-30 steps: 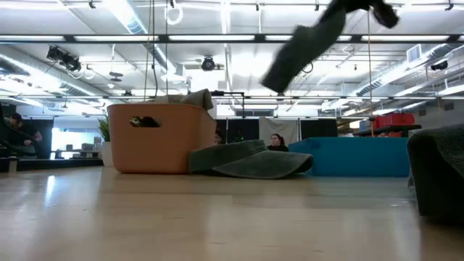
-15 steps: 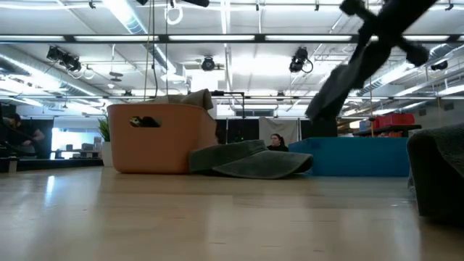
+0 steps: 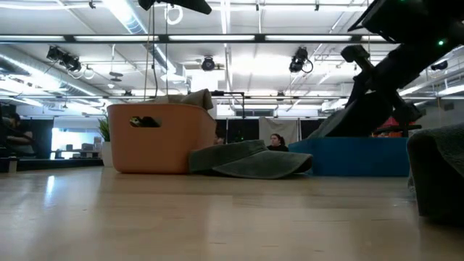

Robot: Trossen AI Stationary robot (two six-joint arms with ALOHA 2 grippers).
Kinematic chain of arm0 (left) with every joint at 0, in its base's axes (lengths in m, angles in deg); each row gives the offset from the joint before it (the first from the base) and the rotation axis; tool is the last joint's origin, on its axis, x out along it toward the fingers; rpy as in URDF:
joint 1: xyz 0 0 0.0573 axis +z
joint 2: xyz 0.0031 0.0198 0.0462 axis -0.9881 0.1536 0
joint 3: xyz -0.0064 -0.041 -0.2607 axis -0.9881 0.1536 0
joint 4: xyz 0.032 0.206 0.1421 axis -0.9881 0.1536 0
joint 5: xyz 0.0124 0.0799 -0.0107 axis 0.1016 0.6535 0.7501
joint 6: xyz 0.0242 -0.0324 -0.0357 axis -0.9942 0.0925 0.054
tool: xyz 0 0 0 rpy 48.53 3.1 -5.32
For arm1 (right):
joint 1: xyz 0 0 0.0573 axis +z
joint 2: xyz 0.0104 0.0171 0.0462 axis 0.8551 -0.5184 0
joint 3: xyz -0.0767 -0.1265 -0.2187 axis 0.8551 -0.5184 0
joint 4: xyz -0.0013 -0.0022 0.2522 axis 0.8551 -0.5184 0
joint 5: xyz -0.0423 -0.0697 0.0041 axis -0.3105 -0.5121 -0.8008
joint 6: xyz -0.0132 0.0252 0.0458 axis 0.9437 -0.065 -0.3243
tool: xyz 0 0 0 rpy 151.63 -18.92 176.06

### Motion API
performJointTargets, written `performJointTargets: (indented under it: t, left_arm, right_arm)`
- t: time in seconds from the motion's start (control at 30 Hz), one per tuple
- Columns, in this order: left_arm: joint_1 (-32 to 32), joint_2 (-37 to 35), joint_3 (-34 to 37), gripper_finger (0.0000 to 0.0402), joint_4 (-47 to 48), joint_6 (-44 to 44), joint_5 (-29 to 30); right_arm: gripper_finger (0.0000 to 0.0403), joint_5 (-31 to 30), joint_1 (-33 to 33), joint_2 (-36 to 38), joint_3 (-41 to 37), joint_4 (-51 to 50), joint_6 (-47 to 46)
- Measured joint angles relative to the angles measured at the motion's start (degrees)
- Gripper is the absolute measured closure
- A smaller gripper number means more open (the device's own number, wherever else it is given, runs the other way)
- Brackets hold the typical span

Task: Pick & Place hat
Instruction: Put the middle left black cap into the blue bin

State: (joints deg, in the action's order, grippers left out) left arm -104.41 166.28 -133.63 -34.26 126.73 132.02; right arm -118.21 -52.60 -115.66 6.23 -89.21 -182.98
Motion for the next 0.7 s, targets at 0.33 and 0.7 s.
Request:
performJointTargets:
  t: [0.33, 0.7]
  left_arm:
    - [0.0, 0.02, 0.0, 0.0213, 0.03, -0.02, -0.01]
    - [0.0, 0.01, 0.01, 0.0213, 0.07, -0.07, -0.03]
  right_arm:
    - [0.0361, 9.03, -5.65, 0.01, 0.0, 0.08, 2.97]
    - [0.0287, 10.99, -7.67, 0.02, 0.0, 2.17, 4.49]
